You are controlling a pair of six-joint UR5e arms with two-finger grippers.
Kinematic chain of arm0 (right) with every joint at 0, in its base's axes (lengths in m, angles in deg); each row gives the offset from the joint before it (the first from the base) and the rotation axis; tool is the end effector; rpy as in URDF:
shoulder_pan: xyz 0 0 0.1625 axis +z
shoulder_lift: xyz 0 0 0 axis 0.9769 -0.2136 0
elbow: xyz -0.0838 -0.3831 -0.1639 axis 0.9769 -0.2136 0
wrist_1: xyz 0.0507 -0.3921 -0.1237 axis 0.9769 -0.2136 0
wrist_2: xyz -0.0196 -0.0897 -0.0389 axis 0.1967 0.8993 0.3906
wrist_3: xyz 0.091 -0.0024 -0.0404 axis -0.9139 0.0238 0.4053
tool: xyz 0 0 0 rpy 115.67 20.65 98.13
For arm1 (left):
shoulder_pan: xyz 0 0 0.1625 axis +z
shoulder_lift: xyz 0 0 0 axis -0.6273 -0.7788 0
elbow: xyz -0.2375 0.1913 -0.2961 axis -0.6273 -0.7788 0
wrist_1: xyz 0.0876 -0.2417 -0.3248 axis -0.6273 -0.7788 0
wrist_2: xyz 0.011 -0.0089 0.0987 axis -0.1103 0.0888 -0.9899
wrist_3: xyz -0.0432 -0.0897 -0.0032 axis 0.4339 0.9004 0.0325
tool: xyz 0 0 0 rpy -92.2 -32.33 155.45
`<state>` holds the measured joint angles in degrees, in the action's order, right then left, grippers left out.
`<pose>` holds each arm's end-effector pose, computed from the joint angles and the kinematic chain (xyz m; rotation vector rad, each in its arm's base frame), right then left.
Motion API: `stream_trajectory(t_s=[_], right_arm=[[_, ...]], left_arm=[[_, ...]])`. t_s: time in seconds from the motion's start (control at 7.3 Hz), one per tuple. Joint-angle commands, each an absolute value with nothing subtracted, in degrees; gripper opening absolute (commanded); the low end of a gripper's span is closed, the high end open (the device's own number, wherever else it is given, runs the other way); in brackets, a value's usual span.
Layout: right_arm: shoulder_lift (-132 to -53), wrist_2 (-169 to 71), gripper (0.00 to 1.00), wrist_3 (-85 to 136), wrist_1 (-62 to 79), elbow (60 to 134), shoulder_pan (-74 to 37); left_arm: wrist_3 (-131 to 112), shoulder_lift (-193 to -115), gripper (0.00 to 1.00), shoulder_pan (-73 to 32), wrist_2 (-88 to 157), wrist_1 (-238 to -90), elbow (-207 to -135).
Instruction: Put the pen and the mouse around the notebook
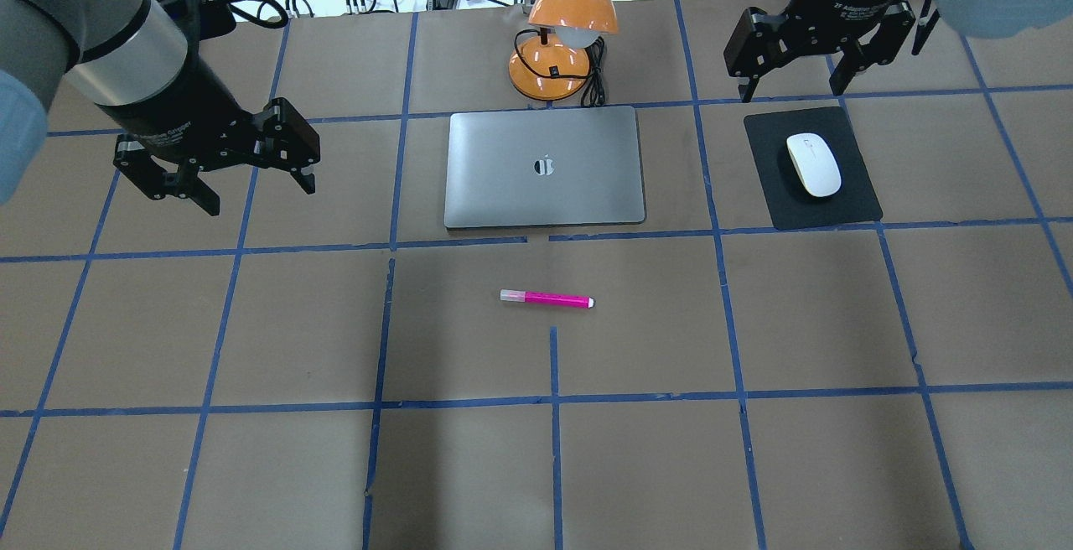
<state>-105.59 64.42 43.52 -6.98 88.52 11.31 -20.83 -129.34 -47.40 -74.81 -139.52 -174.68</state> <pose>0.1225 -0.5485 0.4776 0.0130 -3.1315 0.0286 -0.1067 -0.4613 0.4841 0.1998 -3.1009 -0.0455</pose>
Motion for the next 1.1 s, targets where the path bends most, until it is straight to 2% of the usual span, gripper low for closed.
stream_trajectory(t_s=[0.0, 0.96], right_arm=[[-105.8, 67.6, 1.00, 39.1, -6.2, 88.6, 12.1], [-105.5, 66.8, 1.00, 39.7, -6.5, 88.8, 12.3]], left_arm=[[-22.1, -130.0, 1.00, -47.4, -74.4, -139.6, -174.1], [-21.3, -127.6, 1.00, -47.8, -74.4, -139.7, -176.3]])
